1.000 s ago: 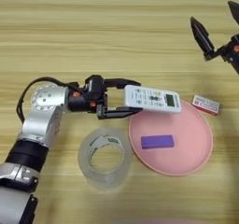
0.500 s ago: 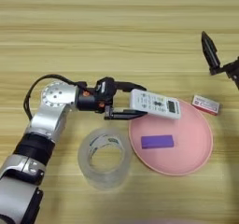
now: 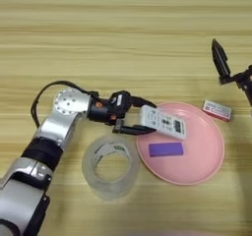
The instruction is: Move the objects on the table
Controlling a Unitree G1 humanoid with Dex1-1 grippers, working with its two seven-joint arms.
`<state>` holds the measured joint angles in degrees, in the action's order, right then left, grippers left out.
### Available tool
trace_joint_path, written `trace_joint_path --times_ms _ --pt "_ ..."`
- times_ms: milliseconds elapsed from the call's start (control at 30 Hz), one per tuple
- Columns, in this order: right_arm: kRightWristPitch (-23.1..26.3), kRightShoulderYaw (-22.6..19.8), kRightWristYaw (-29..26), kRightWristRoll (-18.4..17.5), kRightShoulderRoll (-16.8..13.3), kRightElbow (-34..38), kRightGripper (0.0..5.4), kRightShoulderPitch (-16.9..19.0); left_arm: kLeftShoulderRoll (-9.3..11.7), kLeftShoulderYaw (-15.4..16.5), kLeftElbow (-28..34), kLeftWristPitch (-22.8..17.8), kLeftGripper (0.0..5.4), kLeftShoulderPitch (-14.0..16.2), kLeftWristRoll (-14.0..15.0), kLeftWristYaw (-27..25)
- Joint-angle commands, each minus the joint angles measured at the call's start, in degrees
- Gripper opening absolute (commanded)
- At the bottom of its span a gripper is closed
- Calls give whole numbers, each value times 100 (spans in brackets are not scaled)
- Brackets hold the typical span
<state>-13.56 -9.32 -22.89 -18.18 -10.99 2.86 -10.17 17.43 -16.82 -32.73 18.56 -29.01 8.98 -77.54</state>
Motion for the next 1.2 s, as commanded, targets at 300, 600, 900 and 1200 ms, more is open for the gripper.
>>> trace_joint_path --times_ms 300,600,900,1200 --pt "-132 40 49 64 62 -74 540 42 -293 -329 -585 320 286 -397 -448 93" --pt "-63 36 48 -6 79 5 540 45 -355 -433 -1131 542 336 -554 -705 263" --pt "-67 37 45 -31 75 3 540 38 -396 -442 -1526 729 417 -660 -878 342" --pt "-84 33 26 -33 64 -26 540 32 -442 -346 -1351 806 501 -636 -779 333"
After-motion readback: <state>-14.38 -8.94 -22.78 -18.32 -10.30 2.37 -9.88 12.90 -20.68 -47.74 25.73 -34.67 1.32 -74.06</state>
